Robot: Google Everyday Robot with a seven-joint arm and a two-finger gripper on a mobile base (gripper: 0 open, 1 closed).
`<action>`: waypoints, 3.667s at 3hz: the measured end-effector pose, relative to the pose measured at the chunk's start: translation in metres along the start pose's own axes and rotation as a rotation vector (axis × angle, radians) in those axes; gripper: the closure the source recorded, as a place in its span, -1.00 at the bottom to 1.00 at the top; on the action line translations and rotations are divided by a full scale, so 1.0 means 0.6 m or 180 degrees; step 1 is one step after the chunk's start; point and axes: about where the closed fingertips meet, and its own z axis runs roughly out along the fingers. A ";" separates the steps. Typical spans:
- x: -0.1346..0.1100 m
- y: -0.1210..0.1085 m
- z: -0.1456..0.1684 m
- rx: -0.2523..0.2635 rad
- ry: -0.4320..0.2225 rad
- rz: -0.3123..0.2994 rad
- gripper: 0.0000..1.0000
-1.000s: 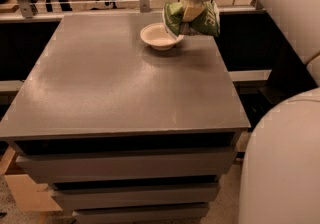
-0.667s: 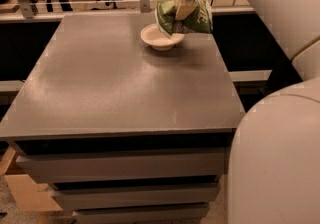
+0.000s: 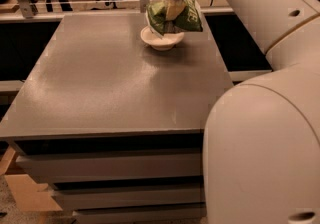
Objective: Place green jalapeno chip bag into paper bowl
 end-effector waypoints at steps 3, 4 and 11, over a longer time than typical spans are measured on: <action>-0.037 -0.018 0.050 -0.0200 -0.0023 -0.0221 1.00; -0.040 -0.028 0.066 -0.0221 -0.0004 -0.0232 1.00; -0.005 -0.058 0.104 -0.0213 0.0090 -0.0044 -0.92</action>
Offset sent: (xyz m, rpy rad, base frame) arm 0.0173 0.0327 -0.0097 -0.0508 0.0590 0.0924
